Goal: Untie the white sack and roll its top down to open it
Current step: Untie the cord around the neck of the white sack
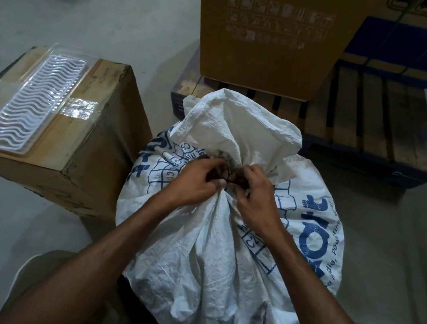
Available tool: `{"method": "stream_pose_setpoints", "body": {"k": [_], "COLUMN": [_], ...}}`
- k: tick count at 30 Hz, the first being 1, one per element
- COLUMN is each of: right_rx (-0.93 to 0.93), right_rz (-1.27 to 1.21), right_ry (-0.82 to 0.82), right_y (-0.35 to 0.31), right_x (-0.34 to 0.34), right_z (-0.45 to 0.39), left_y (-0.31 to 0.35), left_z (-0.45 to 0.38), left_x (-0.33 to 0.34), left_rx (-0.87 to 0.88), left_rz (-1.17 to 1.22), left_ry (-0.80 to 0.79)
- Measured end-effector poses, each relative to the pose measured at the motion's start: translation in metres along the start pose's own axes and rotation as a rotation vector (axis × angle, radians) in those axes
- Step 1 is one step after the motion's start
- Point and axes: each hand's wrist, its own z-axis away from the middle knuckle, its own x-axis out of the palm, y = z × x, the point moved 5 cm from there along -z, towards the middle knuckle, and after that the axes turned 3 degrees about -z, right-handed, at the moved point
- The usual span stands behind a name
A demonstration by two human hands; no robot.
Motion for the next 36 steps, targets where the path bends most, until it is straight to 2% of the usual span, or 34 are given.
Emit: {"method": "stream_pose_setpoints", "body": {"k": [7, 14, 18, 21, 24, 31, 33, 36], "right_rx": [-0.025, 0.169, 0.139, 0.121, 0.180, 0.316, 0.307, 0.279], "right_rz": [0.000, -0.315, -0.263, -0.247, -0.315, -0.413, -0.378, -0.316], "right_ry": [0.045, 0.119, 0.086, 0.095, 0.116, 0.126, 0.127, 0.123], "right_y": [-0.004, 0.005, 0.003, 0.005, 0.007, 0.010, 0.007, 0.002], "right_x": [-0.003, -0.015, -0.011, -0.011, -0.013, -0.014, -0.014, -0.016], "right_z": [-0.001, -0.001, -0.001, 0.000, 0.001, 0.001, 0.001, 0.002], "left_y": [-0.001, -0.011, -0.001, 0.011, 0.011, -0.002, -0.003, 0.004], "left_z": [0.000, -0.001, 0.003, 0.007, 0.006, 0.011, 0.011, 0.015], "left_x": [0.001, -0.007, -0.004, 0.001, -0.006, -0.018, -0.021, -0.029], "left_rx": [-0.018, -0.194, -0.003, 0.098, 0.056, -0.325, -0.304, -0.151], "left_rz": [-0.004, 0.213, -0.074, -0.249, -0.081, 0.497, 0.384, -0.249], "left_ry": [0.024, 0.028, 0.006, 0.092, 0.192, 0.242, 0.239, 0.334]}}
